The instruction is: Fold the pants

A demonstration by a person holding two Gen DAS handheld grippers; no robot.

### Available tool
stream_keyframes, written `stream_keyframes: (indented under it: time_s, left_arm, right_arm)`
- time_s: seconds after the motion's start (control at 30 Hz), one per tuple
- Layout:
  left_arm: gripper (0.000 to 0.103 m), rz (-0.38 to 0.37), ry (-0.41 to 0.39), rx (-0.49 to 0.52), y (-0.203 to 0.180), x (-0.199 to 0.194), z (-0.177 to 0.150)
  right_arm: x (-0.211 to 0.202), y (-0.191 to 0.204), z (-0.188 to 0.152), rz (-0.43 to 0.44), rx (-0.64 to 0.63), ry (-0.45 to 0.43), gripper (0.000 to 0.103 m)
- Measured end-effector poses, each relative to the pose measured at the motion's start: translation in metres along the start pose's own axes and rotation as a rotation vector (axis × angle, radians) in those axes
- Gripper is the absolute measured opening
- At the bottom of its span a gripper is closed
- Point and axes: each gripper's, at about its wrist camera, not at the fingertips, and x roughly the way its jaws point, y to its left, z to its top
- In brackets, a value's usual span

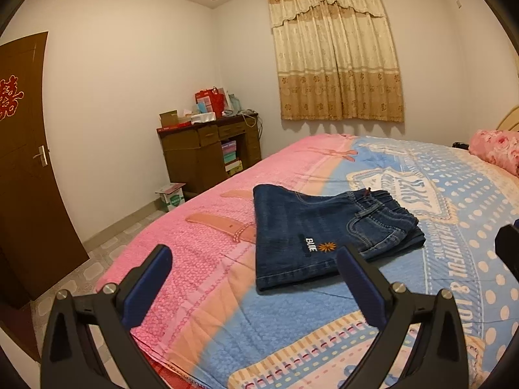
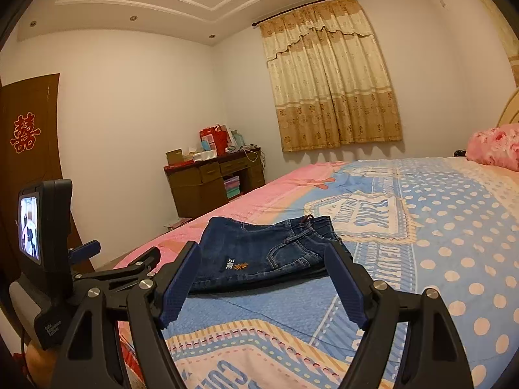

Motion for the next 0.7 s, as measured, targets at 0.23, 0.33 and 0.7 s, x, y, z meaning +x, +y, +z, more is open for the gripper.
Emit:
stream_keyframes:
  time_s: [0.23, 0.33, 0.7]
  left_arm:
    - [0.103, -0.009, -0.005, 0.007, -0.0058, -0.0034, 0.0009]
    - [0.103, -0.015, -0.002, 0.010, -0.0085, -0.0041, 0.0009]
    - [0.103, 0.016, 0.006, -0.004, -0.0098, -0.0065, 0.0029]
  right_arm:
    - [-0.0020, -0.0055, 0.0012, -0.010, 0.019, -0.002, 0.080]
    - [-0.0027, -0.0062, 0.0018, -0.012, 0.021, -0.005, 0.080]
    - [-0.0070, -0.0100, 0.0027, -0.023, 0.027, -0.011, 0.080]
